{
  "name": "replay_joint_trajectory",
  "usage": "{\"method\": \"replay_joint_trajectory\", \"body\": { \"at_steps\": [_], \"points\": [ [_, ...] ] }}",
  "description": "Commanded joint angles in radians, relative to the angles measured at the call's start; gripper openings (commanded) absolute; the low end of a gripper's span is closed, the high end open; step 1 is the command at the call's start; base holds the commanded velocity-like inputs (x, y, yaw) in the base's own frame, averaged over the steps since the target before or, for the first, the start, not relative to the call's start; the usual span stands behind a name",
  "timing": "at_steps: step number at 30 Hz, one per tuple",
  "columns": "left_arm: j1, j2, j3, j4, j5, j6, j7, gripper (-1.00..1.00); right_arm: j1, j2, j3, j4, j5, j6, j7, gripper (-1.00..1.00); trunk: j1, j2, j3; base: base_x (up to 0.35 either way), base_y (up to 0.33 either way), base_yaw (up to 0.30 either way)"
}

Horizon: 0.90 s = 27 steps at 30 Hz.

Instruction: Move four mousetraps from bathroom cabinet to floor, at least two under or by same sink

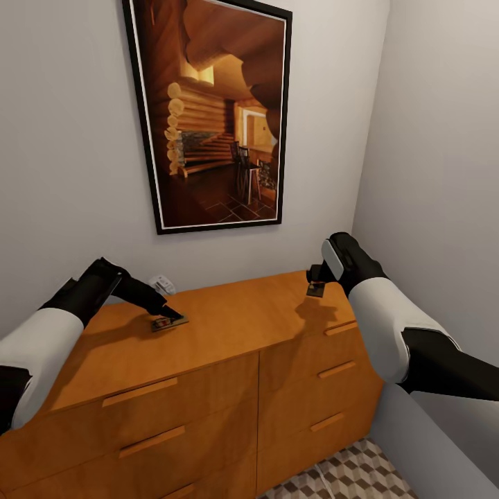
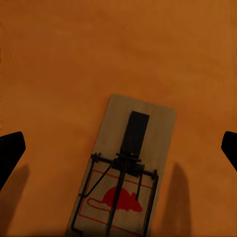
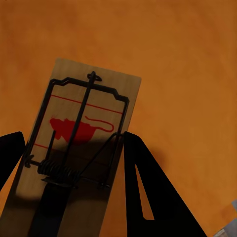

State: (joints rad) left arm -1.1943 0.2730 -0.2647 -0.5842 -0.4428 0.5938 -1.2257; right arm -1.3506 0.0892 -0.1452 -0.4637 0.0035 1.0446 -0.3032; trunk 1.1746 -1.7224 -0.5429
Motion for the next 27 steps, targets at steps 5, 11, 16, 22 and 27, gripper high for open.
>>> {"method": "replay_joint_trajectory", "body": {
  "at_steps": [5,11,16,22,27],
  "points": [
    [-0.001,0.005,-0.005,0.001,-0.003,0.009,-0.004,1.00,-0.001,0.001,-0.007,-0.001,-0.002,0.003,-0.004,-1.00,0.000,-0.001,-0.001,0.000,0.000,0.000],
    [-0.001,0.009,-0.005,0.019,-0.003,0.008,-0.004,1.00,-0.001,0.001,-0.007,0.000,-0.002,0.003,-0.004,-1.00,0.000,-0.001,-0.001,0.000,0.000,0.000],
    [-0.001,0.010,-0.005,0.030,-0.004,0.008,-0.005,1.00,-0.001,0.001,-0.007,0.000,-0.002,0.003,-0.004,-1.00,0.000,-0.001,-0.001,0.000,0.000,0.000],
    [-0.001,0.010,-0.006,0.047,-0.006,0.008,-0.005,1.00,-0.001,0.001,-0.007,0.000,-0.003,0.003,-0.003,-1.00,0.000,-0.001,-0.001,0.000,0.000,0.000],
    [-0.001,0.008,-0.007,0.068,-0.011,0.008,-0.003,1.00,-0.001,0.001,-0.007,0.000,-0.003,0.003,-0.003,-1.00,0.000,-0.001,-0.001,0.000,0.000,0.000]
  ]
}}
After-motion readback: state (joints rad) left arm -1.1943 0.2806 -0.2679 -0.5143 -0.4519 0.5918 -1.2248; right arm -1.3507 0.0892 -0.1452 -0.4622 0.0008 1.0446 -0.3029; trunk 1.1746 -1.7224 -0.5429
